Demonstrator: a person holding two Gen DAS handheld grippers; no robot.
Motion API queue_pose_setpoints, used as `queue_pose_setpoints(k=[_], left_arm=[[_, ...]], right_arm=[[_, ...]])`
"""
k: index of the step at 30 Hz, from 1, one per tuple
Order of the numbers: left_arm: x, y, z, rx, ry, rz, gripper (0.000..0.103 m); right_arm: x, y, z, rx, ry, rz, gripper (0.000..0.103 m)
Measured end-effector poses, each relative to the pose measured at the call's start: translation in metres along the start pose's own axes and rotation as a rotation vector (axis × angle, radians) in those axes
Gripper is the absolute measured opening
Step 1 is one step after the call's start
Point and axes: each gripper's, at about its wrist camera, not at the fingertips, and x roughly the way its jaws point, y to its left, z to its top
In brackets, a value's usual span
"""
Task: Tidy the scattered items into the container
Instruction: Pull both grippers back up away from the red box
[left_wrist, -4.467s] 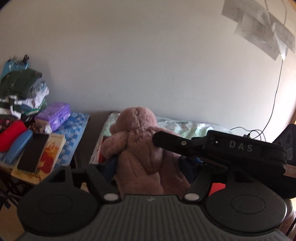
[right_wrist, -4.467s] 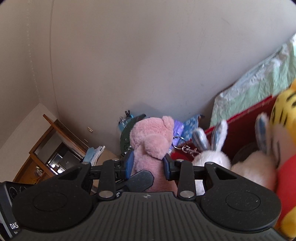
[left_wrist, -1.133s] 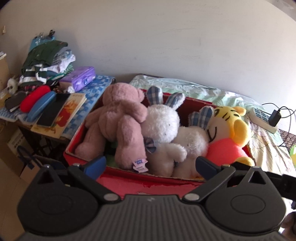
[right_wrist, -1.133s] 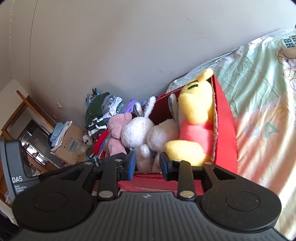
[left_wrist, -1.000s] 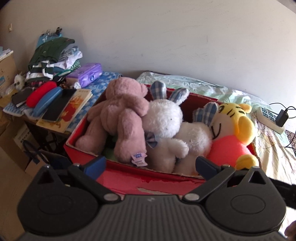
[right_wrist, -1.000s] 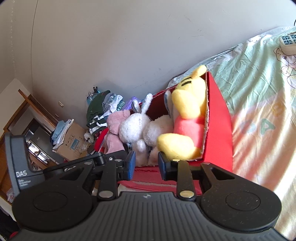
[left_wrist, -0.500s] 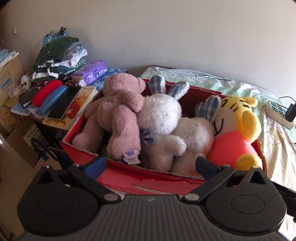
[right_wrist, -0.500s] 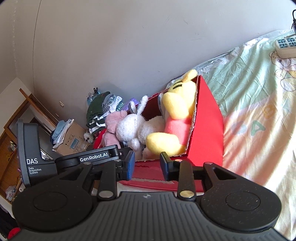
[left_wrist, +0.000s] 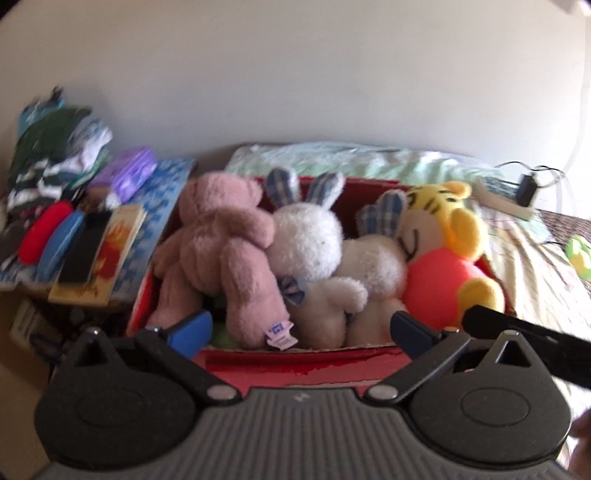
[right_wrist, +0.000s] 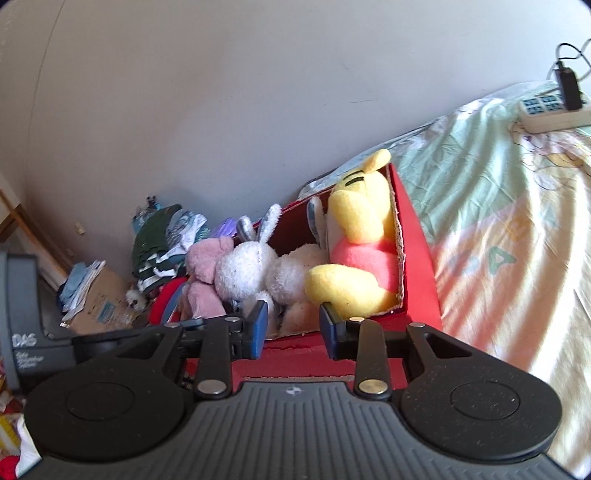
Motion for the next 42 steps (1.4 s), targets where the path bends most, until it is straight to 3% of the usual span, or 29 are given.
queue_pose_setpoints(k=[6, 10, 13, 15, 18, 24, 30, 36, 42], left_arm=[[-0.026, -0.015, -0.010, 0.241, -0.036, -0.283, 0.103], [-0.037, -0.050, -0.023, 0.428, -0.038, -0.467, 0.102], [-0.033, -0.080, -0.037, 0.532, 0.033, -0.582, 0.102], [-0.023, -0.100, -0.047, 0.560, 0.104, -0.603, 0.103], [-0.002, -0.123, -0.056, 0.578, 0.208, -0.565, 0.103], [0.034, -0.140, -0.049, 0.501, 0.307, -0.377, 0.103], [0.060, -0.158, -0.041, 0.405, 0.384, -0.227, 0.103], [0.059, -0.178, -0.030, 0.362, 0.379, -0.147, 0.103], [0.059, -0.164, -0.028, 0.218, 0.408, -0.091, 0.103]], right_arm=[[-0.027, 0.007, -0.012, 0.087, -0.112, -0.223, 0.042], [-0.048, 0.006, -0.024, 0.126, -0.164, -0.468, 0.057], [-0.056, -0.002, -0.034, 0.159, -0.132, -0.598, 0.070], [-0.057, -0.009, -0.040, 0.178, -0.081, -0.681, 0.073], [-0.058, -0.020, -0.048, 0.193, -0.037, -0.752, 0.081], [-0.055, -0.049, -0.032, 0.168, 0.044, -0.821, 0.085], [-0.053, -0.079, -0.001, 0.140, 0.070, -0.809, 0.085], [-0.050, -0.101, 0.019, 0.106, 0.093, -0.765, 0.084], [-0.039, -0.098, 0.028, 0.034, 0.132, -0.676, 0.084]])
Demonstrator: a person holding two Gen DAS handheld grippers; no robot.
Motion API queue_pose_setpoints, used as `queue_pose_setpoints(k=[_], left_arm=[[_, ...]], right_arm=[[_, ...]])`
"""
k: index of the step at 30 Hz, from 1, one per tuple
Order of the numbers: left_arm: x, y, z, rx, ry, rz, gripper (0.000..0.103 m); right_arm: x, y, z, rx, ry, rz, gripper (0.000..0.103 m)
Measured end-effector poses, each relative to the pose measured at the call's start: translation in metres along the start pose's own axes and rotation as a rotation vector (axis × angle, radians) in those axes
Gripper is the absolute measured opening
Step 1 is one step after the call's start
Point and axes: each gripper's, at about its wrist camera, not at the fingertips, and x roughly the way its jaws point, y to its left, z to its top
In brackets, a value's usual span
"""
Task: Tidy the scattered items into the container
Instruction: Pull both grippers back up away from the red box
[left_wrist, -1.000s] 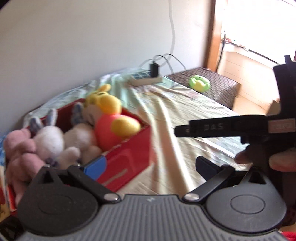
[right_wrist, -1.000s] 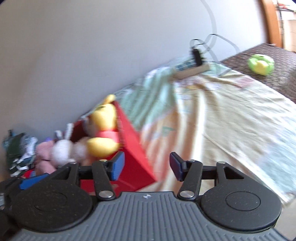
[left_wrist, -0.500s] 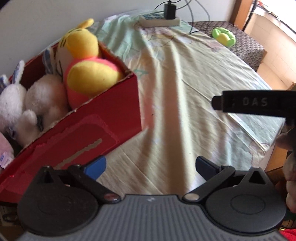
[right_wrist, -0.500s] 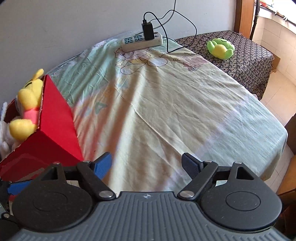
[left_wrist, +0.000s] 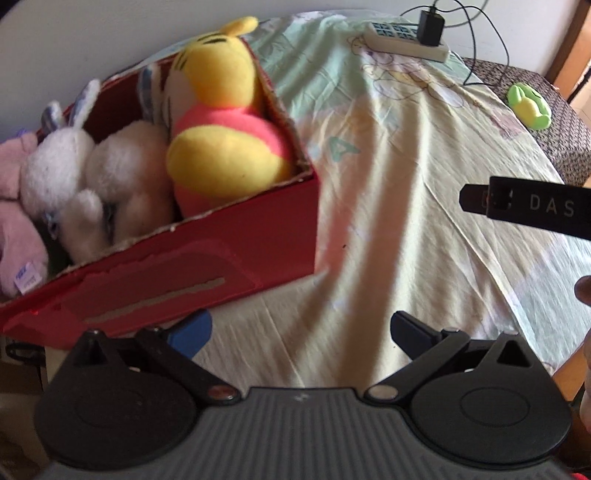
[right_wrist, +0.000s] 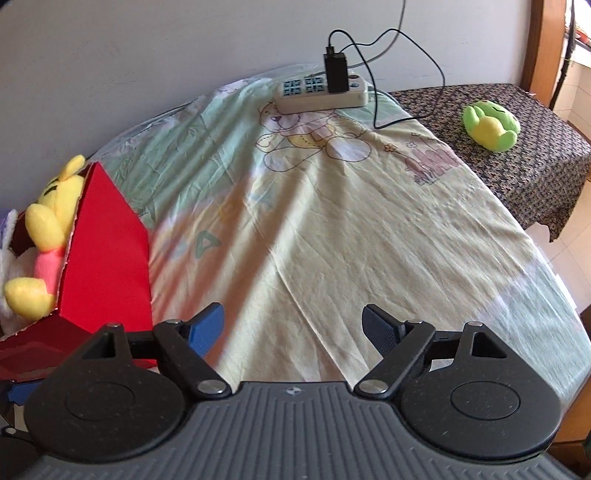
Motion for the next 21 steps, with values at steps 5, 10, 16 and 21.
queue_pose_setpoints(k=[5, 10, 16, 21], left_arm=[[-0.008, 0.018, -0.005, -0.093, -0.011, 0.057, 0.103], [-0.009, 0.032, -0.011, -0.164, -0.002, 0.088, 0.103], [-0.012, 0.047, -0.016, -0.205, -0.010, 0.102, 0.103], [-0.018, 0.063, -0.027, -0.211, -0.016, 0.083, 0.103]], right_arm=[[0.002, 0.015, 0.002, -0.045, 0.012, 0.064, 0.083], [0.002, 0.032, 0.003, -0.088, 0.018, 0.118, 0.083], [-0.005, 0.053, -0.001, -0.148, 0.009, 0.143, 0.083], [-0.008, 0.066, -0.008, -0.165, 0.003, 0.131, 0.083]])
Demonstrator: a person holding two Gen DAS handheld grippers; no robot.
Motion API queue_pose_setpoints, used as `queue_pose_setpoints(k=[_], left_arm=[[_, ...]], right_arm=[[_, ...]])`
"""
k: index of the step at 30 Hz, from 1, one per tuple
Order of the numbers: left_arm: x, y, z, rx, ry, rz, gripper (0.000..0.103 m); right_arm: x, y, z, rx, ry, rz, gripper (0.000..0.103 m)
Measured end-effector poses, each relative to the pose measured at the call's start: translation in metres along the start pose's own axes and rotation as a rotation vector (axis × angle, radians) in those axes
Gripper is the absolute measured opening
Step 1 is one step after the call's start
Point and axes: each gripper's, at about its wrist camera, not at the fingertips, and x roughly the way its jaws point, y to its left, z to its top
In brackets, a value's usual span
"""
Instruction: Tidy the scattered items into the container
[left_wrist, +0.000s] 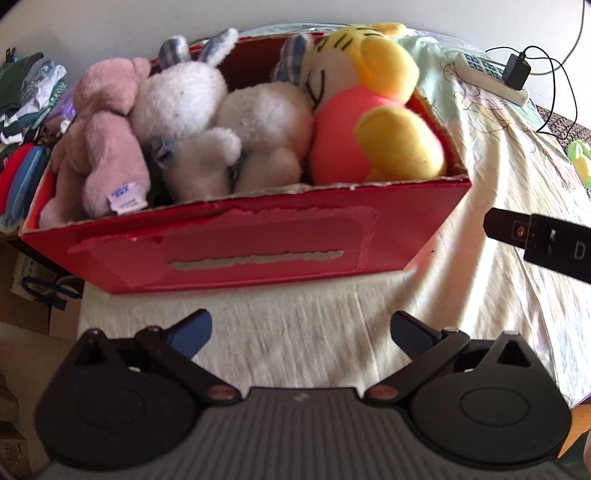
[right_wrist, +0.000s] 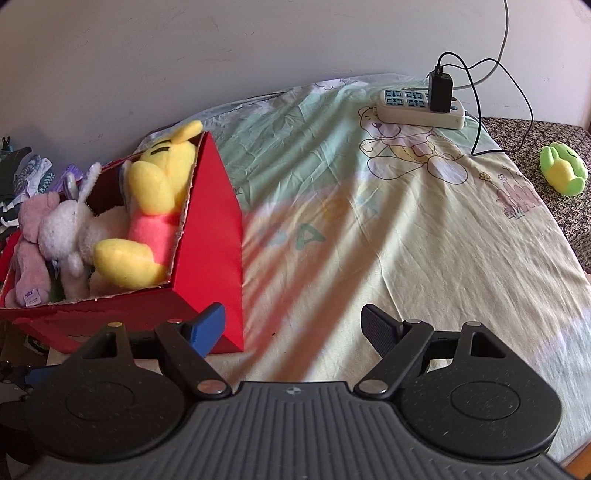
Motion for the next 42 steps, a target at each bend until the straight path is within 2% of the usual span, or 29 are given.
queue_pose_setpoints(k=[5, 11, 17, 24, 29, 33, 35, 37, 40, 42], left_arm=[[0.000, 0.011, -0.002, 0.032, -0.011, -0.024, 0.103], [-0.011, 0.042, -0.009, 0.111, -0.014, -0.035, 0.103], [-0.014, 0.082, -0.017, 0.138, -0.007, -0.051, 0.103], [-0.037, 0.117, -0.017, 0.153, -0.101, -0.056, 0.103], [-0.056, 0.136, -0.005, 0.113, -0.192, -0.102, 0.103], [-0.070, 0.140, 0.013, 0.079, -0.248, -0.066, 0.103], [-0.077, 0.144, 0.021, 0.053, -0.268, -0.087, 0.103], [-0.077, 0.148, 0.033, 0.011, -0.271, -0.066, 0.102], [-0.073, 0.151, 0.048, -0.043, -0.263, -0.031, 0.102], [-0.072, 0.150, 0.056, -0.069, -0.280, 0.025, 0.102]], right_arm=[[-0.009, 0.017, -0.009, 0.003, -0.018, -0.027, 0.083], [-0.020, 0.046, -0.027, 0.065, -0.039, -0.064, 0.083], [-0.022, 0.082, -0.050, 0.086, -0.041, -0.079, 0.083], [-0.034, 0.111, -0.053, 0.083, -0.064, -0.078, 0.083], [-0.039, 0.130, -0.046, 0.035, -0.066, -0.093, 0.083], [-0.049, 0.132, -0.027, 0.061, -0.081, -0.063, 0.086], [-0.057, 0.135, -0.015, 0.044, -0.106, -0.051, 0.088], [-0.063, 0.140, -0.004, 0.004, -0.150, -0.051, 0.093], [-0.063, 0.145, 0.009, -0.050, -0.174, -0.059, 0.093], [-0.058, 0.146, 0.018, -0.076, -0.184, -0.051, 0.092]])
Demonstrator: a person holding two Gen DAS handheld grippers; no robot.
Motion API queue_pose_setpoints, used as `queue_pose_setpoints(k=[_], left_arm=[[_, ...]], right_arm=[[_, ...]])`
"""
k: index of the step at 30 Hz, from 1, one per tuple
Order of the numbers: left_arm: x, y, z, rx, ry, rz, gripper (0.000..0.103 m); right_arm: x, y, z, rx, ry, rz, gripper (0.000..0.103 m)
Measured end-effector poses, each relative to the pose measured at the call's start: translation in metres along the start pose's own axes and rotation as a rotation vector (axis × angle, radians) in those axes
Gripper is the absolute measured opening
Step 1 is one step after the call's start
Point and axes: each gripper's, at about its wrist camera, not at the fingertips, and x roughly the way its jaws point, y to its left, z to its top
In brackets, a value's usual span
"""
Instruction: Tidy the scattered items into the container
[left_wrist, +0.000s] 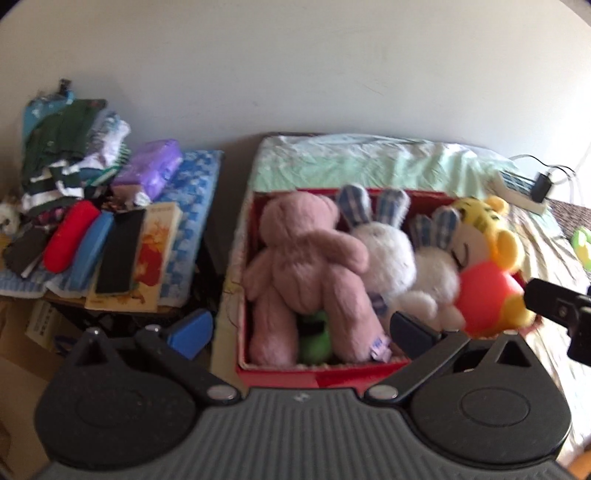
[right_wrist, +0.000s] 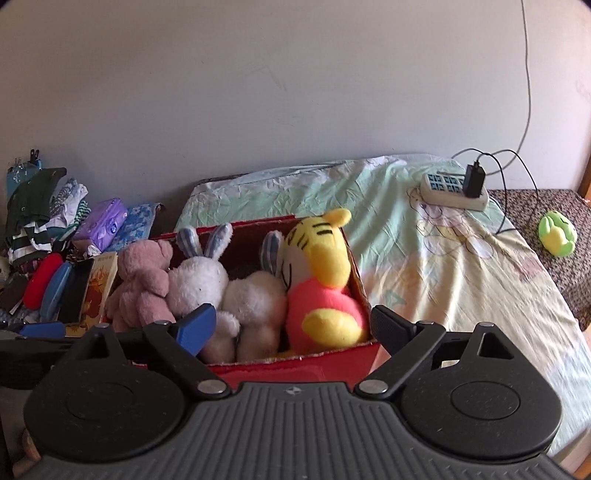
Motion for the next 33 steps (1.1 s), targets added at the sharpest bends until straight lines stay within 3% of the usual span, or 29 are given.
queue_pose_setpoints(k=[3, 9, 13, 17, 25, 30, 33], left_arm=[[0.005, -0.003, 0.011, -0.006, -0.017, 0.076, 0.102], [0.011, -0.003, 0.029, -0.046, -0.029, 0.130, 0.102], [0.017, 0.002, 0.031, -0.079, -0.005, 0.117, 0.102], [0.023, 0.001, 0.028, -0.069, 0.016, 0.129, 0.102], [0.032, 0.004, 0.022, -0.112, 0.037, 0.122, 0.102], [0.036, 0.002, 0.017, -0.106, 0.057, 0.094, 0.102], [0.038, -0.004, 0.013, -0.076, 0.053, 0.117, 0.102]], right_arm=[[0.012, -0.003, 0.009, -0.015, -0.009, -0.007, 0.091], [0.031, -0.011, 0.020, 0.032, 0.002, 0.009, 0.089], [0.035, -0.006, 0.019, -0.001, 0.006, 0.062, 0.089], [0.038, -0.001, 0.015, -0.043, -0.026, 0.045, 0.089], [0.046, -0.005, 0.006, -0.025, 0.012, 0.071, 0.089], [0.047, -0.010, 0.005, -0.016, 0.014, 0.073, 0.089], [0.050, -0.010, 0.003, -0.018, 0.012, 0.060, 0.089]])
